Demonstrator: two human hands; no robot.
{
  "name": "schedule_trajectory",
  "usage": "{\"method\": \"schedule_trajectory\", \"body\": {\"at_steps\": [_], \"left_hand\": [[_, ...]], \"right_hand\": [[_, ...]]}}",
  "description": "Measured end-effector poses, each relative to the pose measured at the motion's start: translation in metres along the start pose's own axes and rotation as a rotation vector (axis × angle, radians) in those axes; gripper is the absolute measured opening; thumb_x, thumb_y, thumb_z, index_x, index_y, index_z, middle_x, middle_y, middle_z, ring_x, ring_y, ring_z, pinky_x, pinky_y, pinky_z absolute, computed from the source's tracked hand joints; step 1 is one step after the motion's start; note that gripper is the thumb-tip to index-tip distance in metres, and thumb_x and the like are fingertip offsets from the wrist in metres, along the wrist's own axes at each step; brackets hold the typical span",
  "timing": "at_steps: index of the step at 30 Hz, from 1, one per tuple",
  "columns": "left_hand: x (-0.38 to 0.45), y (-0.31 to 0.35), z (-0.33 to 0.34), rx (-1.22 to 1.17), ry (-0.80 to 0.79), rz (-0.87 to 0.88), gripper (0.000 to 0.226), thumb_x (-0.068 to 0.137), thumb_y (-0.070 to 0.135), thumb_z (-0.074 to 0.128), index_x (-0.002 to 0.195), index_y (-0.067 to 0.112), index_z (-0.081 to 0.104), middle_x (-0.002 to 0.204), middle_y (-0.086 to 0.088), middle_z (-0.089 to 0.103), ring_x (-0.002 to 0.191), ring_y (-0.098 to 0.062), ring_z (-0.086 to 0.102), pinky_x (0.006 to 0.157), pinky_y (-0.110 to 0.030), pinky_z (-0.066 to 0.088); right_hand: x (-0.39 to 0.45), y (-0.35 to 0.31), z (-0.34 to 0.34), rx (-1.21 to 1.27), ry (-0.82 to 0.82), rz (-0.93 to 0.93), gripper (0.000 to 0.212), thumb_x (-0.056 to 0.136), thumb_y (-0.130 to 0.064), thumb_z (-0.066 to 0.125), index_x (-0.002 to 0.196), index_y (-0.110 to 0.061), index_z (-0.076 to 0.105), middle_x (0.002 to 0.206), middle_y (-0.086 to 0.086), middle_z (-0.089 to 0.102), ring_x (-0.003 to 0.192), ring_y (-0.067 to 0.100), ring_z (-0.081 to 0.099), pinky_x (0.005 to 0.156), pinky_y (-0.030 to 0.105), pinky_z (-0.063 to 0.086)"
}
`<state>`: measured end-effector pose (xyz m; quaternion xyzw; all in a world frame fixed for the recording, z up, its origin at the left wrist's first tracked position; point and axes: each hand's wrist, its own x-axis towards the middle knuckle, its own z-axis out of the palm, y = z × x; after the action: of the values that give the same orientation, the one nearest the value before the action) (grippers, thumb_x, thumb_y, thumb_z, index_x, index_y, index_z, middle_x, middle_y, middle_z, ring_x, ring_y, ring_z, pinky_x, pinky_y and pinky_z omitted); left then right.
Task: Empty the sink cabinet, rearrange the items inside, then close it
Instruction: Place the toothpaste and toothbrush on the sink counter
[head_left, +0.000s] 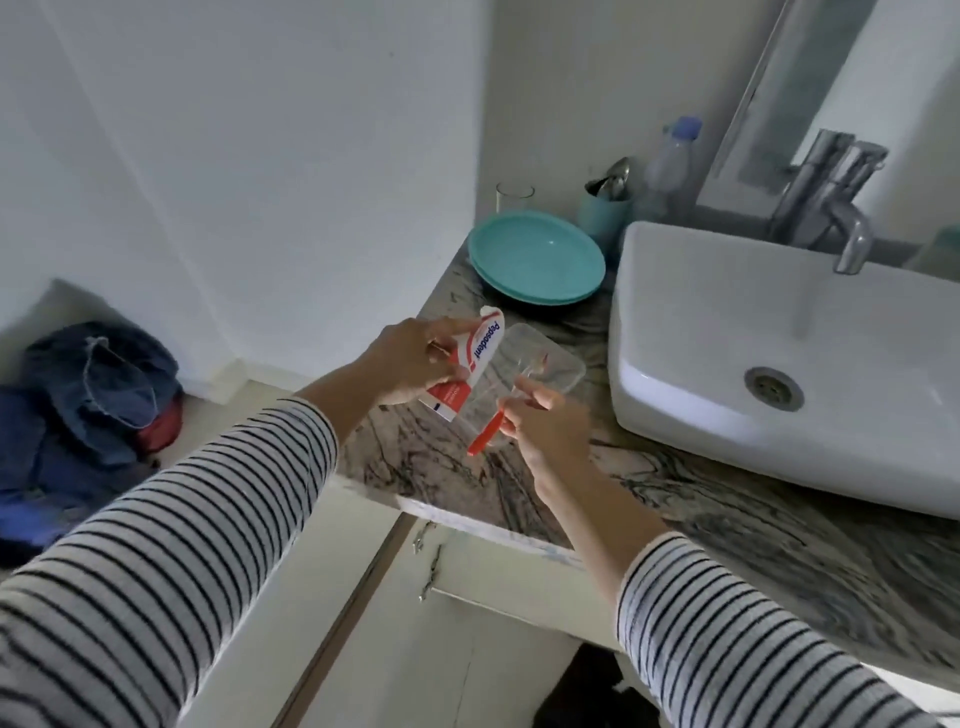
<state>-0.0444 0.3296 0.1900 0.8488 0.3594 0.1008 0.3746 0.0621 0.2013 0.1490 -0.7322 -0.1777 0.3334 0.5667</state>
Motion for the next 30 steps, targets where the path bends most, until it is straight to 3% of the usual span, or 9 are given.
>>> {"method": "schedule_trajectory", "body": {"at_steps": [5,10,15,17,20,22,25,27,30], "left_hand": [[0.022,-0.019,0.011,-0.069,-0.124,0.019,0.061,0.084,0.012,0.066,0.136,0.035,0.043,0.113,-0.001,0.063,0.083,-0.006,0.06,0.06,-0.009,0.045],[0.013,-0.028,0.028,-0.109,-0.154,-0.003,0.059,0.084,0.017,0.067,0.137,0.032,0.043,0.11,-0.001,0.063,0.079,-0.004,0.061,0.062,-0.012,0.048],[0.006,-0.018,0.04,-0.061,-0.112,0.007,0.058,0.083,0.024,0.067,0.136,0.029,0.044,0.101,0.004,0.063,0.067,-0.001,0.058,0.053,-0.01,0.045],[0.006,-0.014,0.044,-0.033,-0.074,0.01,0.055,0.084,0.028,0.066,0.135,0.028,0.045,0.11,0.001,0.065,0.071,-0.002,0.059,0.06,-0.015,0.048],[0.003,-0.011,0.048,0.04,-0.03,0.009,0.052,0.085,0.035,0.063,0.133,0.025,0.048,0.117,0.002,0.065,0.08,-0.006,0.06,0.066,-0.017,0.045],[-0.004,-0.005,0.052,0.114,0.003,0.001,0.048,0.087,0.039,0.059,0.132,0.026,0.049,0.12,0.001,0.063,0.085,-0.008,0.057,0.066,-0.017,0.041],[-0.023,0.009,0.062,0.171,0.173,-0.044,0.045,0.089,0.045,0.052,0.131,0.028,0.049,0.127,-0.002,0.059,0.093,-0.013,0.055,0.076,-0.026,0.045],[-0.046,0.02,0.076,0.062,0.391,-0.047,0.043,0.089,0.046,0.052,0.128,0.028,0.052,0.125,0.0,0.059,0.104,-0.017,0.057,0.085,-0.031,0.046],[-0.102,0.031,0.114,-0.281,0.685,0.023,0.038,0.088,0.04,0.058,0.123,0.026,0.054,0.119,0.006,0.061,0.106,-0.007,0.058,0.085,-0.022,0.049]], "right_hand": [[0.018,0.0,0.005,-0.191,0.058,-0.039,0.034,0.082,-0.014,0.068,0.116,-0.015,0.065,0.074,0.004,0.067,0.064,0.016,0.059,0.069,0.031,0.052],[0.018,-0.015,-0.008,-0.542,0.011,-0.095,0.035,0.086,-0.015,0.063,0.121,-0.016,0.062,0.084,0.006,0.069,0.056,0.011,0.056,0.048,0.015,0.044],[0.018,-0.023,-0.012,-0.727,-0.061,-0.137,0.033,0.088,-0.009,0.06,0.12,-0.015,0.062,0.112,0.01,0.067,0.073,0.015,0.061,0.062,0.022,0.05],[0.018,-0.024,-0.015,-0.753,-0.073,-0.158,0.031,0.089,-0.012,0.059,0.12,-0.017,0.063,0.112,0.008,0.068,0.074,0.015,0.063,0.062,0.019,0.05],[0.014,-0.023,-0.021,-0.782,-0.092,-0.224,0.035,0.091,-0.022,0.058,0.125,-0.016,0.059,0.1,0.004,0.068,0.061,0.004,0.056,0.046,0.005,0.038],[0.007,-0.019,-0.026,-0.766,-0.094,-0.298,0.038,0.091,-0.025,0.058,0.128,-0.014,0.055,0.097,0.002,0.067,0.062,0.002,0.052,0.053,0.003,0.038],[-0.012,-0.008,-0.039,-0.672,-0.088,-0.403,0.04,0.09,-0.023,0.058,0.128,-0.013,0.054,0.108,0.004,0.065,0.081,0.012,0.061,0.079,0.016,0.047],[-0.03,0.002,-0.054,-0.57,-0.103,-0.448,0.04,0.088,-0.022,0.061,0.127,-0.015,0.055,0.107,0.002,0.062,0.077,0.006,0.057,0.074,0.007,0.046],[-0.067,0.029,-0.091,-0.432,-0.19,-0.541,0.043,0.086,-0.02,0.064,0.128,-0.021,0.055,0.101,-0.001,0.059,0.079,0.002,0.057,0.066,0.003,0.044]]}}
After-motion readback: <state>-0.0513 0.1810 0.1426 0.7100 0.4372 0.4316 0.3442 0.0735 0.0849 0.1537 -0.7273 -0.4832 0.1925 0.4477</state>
